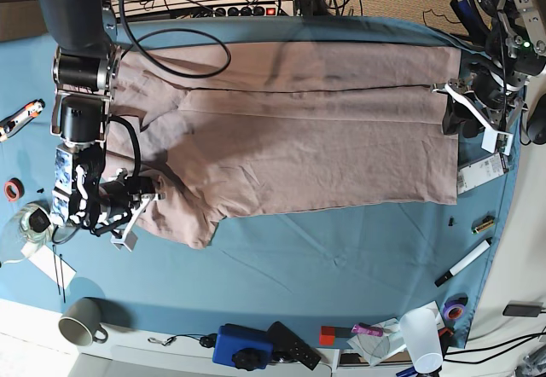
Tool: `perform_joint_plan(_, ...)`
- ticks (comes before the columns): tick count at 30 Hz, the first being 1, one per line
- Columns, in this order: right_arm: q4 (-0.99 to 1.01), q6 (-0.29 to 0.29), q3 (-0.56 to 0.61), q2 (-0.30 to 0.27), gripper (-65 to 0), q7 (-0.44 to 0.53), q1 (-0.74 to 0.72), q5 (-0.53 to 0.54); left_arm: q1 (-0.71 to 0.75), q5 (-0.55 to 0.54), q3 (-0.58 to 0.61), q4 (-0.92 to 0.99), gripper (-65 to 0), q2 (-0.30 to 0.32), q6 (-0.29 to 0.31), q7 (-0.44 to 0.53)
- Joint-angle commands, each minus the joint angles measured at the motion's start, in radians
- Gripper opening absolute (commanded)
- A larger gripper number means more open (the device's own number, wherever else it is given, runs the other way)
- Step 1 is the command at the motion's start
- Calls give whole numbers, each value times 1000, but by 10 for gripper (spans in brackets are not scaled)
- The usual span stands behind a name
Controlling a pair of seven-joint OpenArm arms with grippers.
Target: Fold the T-shirt properly
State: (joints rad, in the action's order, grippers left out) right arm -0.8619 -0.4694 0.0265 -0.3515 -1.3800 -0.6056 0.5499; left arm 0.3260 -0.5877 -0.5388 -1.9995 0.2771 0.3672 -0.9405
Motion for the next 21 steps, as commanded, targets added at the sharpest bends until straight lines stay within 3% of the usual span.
perform_joint_plan(1,-8,-3,-2,-11,-650,-16,-3,26,-5,-10,-7,-15,-421,14,0,24)
perform_joint_plan(6,-8,-18,-2,-30,-650,-16,12,38,-11,-15,-7,-15,-421,14,0,25)
perform_joint_plan(10,-8,-42,-2,-61,-650,50,0,37,-11,-14,-7,-15,-421,14,0,22)
perform_joint_plan(21,-8,-89,-2,-130,-650,0,-123,91,-10,-14,-7,-15,-420,13,0,22)
